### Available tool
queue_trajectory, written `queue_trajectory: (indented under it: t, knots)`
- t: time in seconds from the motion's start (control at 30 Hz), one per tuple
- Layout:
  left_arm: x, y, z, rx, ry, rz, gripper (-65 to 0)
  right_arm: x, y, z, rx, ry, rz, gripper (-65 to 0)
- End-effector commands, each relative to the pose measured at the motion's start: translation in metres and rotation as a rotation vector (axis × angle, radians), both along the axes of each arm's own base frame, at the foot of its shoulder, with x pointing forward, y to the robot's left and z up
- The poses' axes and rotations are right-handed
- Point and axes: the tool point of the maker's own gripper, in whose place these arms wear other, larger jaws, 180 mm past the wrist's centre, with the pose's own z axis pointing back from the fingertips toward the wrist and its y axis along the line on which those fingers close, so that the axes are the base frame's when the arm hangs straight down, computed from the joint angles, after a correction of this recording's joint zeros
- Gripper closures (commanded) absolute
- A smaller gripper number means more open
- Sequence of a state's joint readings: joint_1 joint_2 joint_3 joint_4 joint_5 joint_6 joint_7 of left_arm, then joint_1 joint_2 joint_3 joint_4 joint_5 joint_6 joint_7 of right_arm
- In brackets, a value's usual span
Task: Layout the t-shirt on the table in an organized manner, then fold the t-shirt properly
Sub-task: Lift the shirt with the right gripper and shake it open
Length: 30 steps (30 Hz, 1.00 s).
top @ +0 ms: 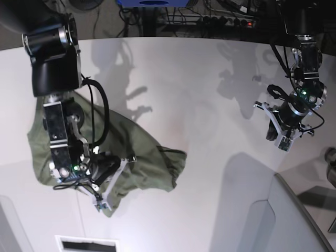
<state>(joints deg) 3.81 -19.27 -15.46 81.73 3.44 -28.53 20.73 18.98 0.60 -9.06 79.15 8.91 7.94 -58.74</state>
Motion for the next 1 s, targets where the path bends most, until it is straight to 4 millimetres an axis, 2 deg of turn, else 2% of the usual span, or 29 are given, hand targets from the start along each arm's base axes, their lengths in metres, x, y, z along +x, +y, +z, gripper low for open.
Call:
queue_trajectory:
  t: [0.0,0.3,0.53,0.7,0.87,0.97]
  knots:
    - [0.010,0.006,0.017,0.013,-0.052,0.002,-0.7,0.004,-0.005,0.016,0.014,-0.035,-0.023,-0.6]
    - [0.011,0.004,0.016,0.012,-0.051,-0.004,-0.7,-0.087,-0.049,0.023,0.016,-0.009,-0.154,-0.6]
    - [0.012,0.004,0.018,0.013,-0.055,-0.005,-0.7,-0.160,-0.046,-0.005,0.014,0.114,-0.155,-0.6]
    - [0.019,0.005,0.023,0.013,-0.070,-0.005,-0.7,-0.190,-0.045,-0.018,0.019,0.151,-0.168,-0.6]
    - [0.020,0.004,0.025,0.014,-0.075,-0.006,-0.7,-0.216,-0.065,-0.031,-0.001,0.205,-0.235,-0.6]
    - [0.024,0.005,0.028,0.013,-0.084,-0.004,-0.7,-0.227,-0.072,-0.036,0.007,0.236,-0.332,-0.8]
